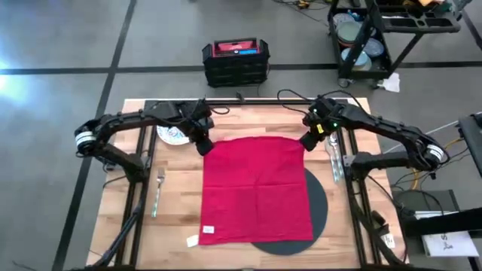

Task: Set table place
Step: Fold the red napkin on the table

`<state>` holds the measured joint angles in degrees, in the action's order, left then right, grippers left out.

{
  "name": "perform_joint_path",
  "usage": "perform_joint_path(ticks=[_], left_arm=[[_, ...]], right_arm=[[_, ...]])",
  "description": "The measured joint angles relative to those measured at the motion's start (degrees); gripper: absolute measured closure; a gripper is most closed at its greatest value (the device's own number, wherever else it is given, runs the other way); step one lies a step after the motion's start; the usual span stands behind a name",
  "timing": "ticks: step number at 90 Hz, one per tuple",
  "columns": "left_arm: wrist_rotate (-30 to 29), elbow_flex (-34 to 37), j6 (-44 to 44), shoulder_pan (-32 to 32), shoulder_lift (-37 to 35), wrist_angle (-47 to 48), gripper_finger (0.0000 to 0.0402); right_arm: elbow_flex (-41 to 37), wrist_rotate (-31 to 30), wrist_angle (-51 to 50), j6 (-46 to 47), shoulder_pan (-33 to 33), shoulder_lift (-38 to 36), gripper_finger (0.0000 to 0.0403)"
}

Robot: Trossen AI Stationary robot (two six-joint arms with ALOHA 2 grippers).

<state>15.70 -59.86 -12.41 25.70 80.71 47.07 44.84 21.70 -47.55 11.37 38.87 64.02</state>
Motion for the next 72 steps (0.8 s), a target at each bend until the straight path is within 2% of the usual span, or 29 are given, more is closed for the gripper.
perform_joint_path(ticks=[31,72], left_arm=[[-2.4,0.0,-4.5,-4.9,-0.3,0.1,0.0402],[-3.4,0.0,-14.1,-14.9,-4.4,0.7,0.0401]], right_arm=[[0.0,-0.3,-0.6,6.6,-7.8,-6.9,0.0403],[0.0,-1.2,-1.5,11.5,-17.1,-9.2,0.0403]])
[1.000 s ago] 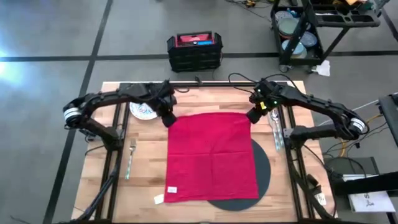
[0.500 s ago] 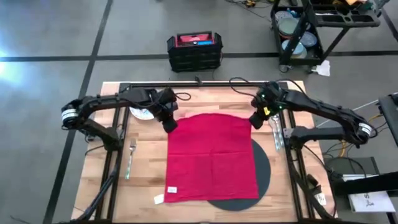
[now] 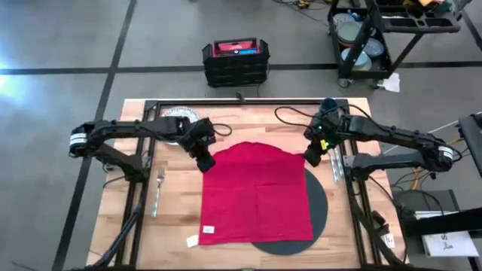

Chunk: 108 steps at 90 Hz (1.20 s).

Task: Set table place
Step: Fold the red napkin on the table

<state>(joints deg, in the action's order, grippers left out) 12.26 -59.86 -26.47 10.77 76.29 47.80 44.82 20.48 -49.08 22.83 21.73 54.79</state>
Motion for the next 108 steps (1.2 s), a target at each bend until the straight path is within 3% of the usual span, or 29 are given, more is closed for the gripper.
perform_joint_path(ticks=[47,108], left_arm=[[-4.3,0.0,-9.7,-7.6,-4.5,-0.3,0.0402],[-5.4,-5.0,-19.4,-20.3,-6.2,1.6,0.0402]], right_arm=[[0.0,-0.6,-0.2,7.3,-7.8,-10.1,0.0403],[-0.1,-1.0,0.1,15.1,-21.4,-11.6,0.0403]])
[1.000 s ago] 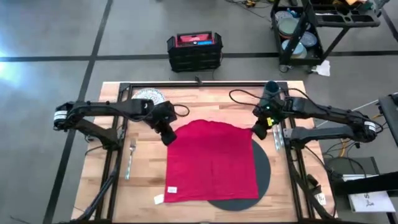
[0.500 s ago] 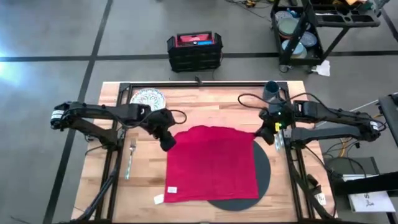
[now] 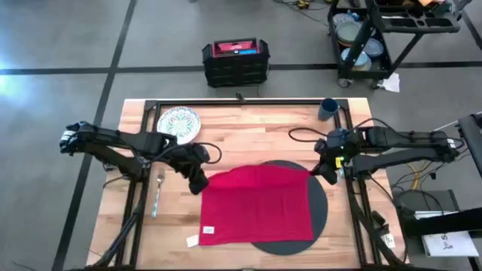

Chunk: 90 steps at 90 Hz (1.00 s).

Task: Set table place
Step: Fold the red napkin on the table

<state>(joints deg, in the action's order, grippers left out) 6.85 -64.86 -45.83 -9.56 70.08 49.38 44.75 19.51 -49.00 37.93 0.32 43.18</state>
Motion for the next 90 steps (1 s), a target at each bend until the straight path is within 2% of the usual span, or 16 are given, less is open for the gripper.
perform_joint_path(ticks=[60,90], left_arm=[[-0.3,-1.1,-5.4,-7.8,0.3,1.0,0.0402],[1.7,-1.0,-7.6,-12.0,5.2,-2.9,0.0402]], right_arm=[[0.0,-1.9,3.1,8.1,-12.8,0.2,0.0403],[0.0,-4.2,5.4,10.1,-21.5,5.9,0.0403]])
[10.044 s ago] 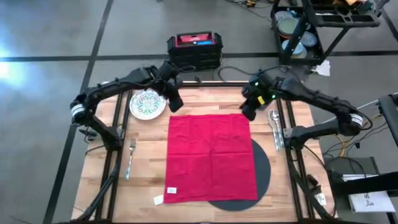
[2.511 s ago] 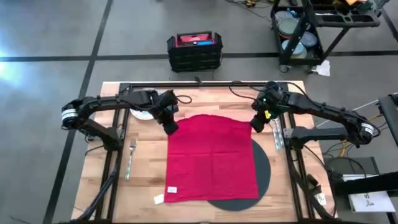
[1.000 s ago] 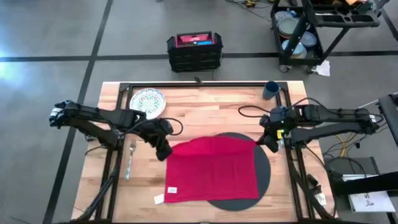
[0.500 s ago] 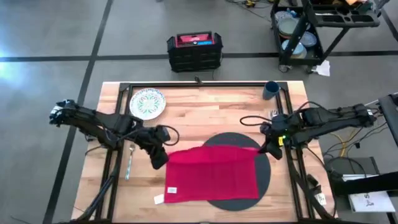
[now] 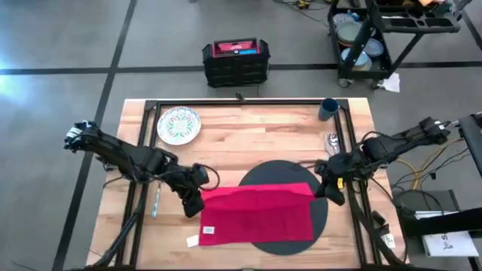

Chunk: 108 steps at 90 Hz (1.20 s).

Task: Set table place
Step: Fold the red napkin on the table

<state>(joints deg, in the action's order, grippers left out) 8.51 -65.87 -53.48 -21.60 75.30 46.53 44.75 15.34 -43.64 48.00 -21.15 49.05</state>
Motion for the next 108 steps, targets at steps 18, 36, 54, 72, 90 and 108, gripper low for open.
perform_joint_path(ticks=[18,36,54,72,90,108], left_arm=[[1.2,0.0,-1.3,-2.4,3.7,-1.7,0.0402],[2.7,0.0,-2.4,-4.4,7.8,-3.6,0.0402],[3.0,0.0,-2.3,-5.0,11.9,-4.8,0.0402],[2.7,0.3,-0.7,-5.1,15.2,-4.8,0.0402],[3.6,0.3,-0.6,-5.6,16.6,-6.2,0.0402],[4.1,0.5,-0.1,-5.7,16.6,-6.8,0.0402]], right_arm=[[0.0,-0.4,0.9,0.2,-4.9,4.9,0.0403],[-1.4,-0.6,2.9,0.8,-8.6,8.8,0.0403],[-4.9,-0.8,10.0,3.9,-10.7,10.5,0.0403],[-7.2,-1.0,14.9,5.1,-10.9,11.1,0.0403],[-9.0,-0.4,18.3,7.3,-11.9,11.1,0.0403],[-10.0,-0.3,19.2,8.3,-12.9,11.1,0.0403]])
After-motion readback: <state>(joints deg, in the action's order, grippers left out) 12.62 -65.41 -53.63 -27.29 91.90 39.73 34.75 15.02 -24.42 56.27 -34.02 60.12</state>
